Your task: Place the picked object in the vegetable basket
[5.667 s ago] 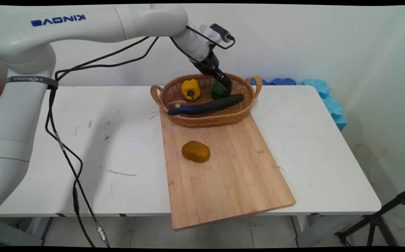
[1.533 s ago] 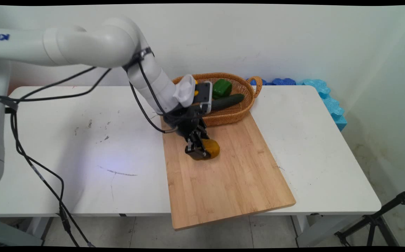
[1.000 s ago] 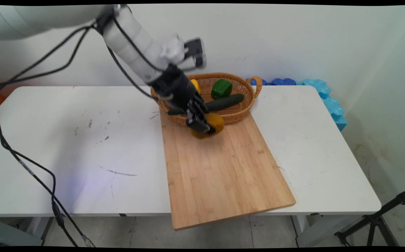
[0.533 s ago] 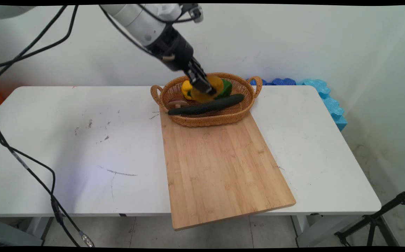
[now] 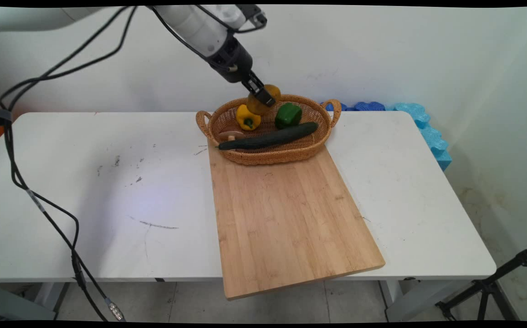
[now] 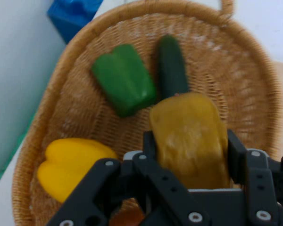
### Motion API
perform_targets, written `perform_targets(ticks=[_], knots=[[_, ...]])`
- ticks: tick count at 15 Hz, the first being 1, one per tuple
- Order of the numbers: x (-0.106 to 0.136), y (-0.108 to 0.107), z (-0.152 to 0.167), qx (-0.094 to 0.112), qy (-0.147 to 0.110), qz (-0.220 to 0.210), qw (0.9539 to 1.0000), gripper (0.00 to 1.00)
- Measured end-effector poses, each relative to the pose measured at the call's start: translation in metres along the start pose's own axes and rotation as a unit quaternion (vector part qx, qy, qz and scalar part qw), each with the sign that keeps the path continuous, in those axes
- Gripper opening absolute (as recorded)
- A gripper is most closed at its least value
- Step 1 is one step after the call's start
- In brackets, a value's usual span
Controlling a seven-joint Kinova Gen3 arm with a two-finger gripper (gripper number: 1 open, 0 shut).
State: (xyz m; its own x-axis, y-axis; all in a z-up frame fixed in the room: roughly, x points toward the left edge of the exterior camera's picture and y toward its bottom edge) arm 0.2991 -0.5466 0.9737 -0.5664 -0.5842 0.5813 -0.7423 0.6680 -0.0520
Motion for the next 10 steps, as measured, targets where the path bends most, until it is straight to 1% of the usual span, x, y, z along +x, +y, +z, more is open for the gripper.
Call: perform_targets(ticks=[3,7,10], knots=[[-0.007,-0.014,0.034,0.016,-0.015,-0.016,0.9996,0.00],[-0.013,-0.026,0.067,0.026,-0.028,-0.027,0.9989,0.00],[-0.017,-0.031,0.087,0.030,-0.035,-0.032,0.9984,0.00]])
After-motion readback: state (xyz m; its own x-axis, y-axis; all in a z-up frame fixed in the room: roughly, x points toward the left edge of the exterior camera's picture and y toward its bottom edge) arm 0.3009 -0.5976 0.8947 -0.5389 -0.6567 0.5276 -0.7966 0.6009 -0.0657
